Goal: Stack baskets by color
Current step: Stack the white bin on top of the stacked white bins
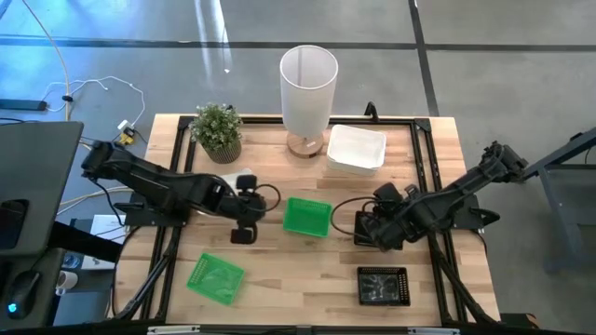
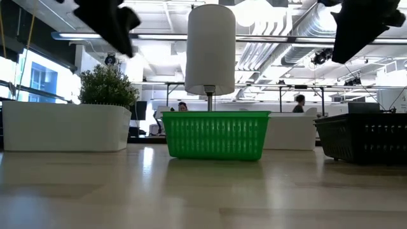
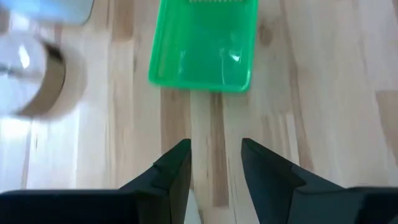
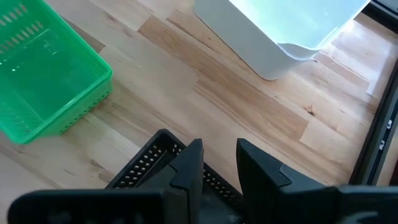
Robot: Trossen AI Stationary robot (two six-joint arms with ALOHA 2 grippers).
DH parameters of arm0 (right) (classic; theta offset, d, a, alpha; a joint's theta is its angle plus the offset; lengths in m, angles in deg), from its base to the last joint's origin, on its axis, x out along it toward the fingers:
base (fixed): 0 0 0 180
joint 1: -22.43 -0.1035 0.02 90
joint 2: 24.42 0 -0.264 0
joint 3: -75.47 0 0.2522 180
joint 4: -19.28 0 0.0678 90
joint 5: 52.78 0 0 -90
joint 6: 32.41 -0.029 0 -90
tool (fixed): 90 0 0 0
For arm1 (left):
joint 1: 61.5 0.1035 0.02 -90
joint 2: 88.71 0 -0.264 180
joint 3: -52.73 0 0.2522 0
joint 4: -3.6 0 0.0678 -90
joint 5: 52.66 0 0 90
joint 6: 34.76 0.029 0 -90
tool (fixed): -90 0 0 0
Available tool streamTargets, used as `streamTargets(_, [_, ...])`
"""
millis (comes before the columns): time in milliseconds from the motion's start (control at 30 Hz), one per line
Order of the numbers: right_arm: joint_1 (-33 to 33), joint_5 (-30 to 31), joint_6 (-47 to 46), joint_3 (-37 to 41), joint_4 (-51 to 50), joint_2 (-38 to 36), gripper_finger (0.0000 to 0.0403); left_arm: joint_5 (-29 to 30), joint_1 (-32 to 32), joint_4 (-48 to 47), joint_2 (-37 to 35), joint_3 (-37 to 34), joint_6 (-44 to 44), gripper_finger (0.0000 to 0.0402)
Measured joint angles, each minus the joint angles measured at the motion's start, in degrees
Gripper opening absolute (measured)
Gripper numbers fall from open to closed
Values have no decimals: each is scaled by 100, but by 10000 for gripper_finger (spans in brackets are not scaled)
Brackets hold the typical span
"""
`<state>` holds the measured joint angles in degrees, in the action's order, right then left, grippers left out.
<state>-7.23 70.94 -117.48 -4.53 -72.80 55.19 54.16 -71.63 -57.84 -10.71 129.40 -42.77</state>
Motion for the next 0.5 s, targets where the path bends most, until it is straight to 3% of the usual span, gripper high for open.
streamTargets(367, [510,-111,954,0,453,0,83,-888,-18,-1818,-142,-218,-1184,133])
streamTargets(500, [624,-119,1233,0,659,0,83,-879,-50,-2279,-144,-217,-1405,145])
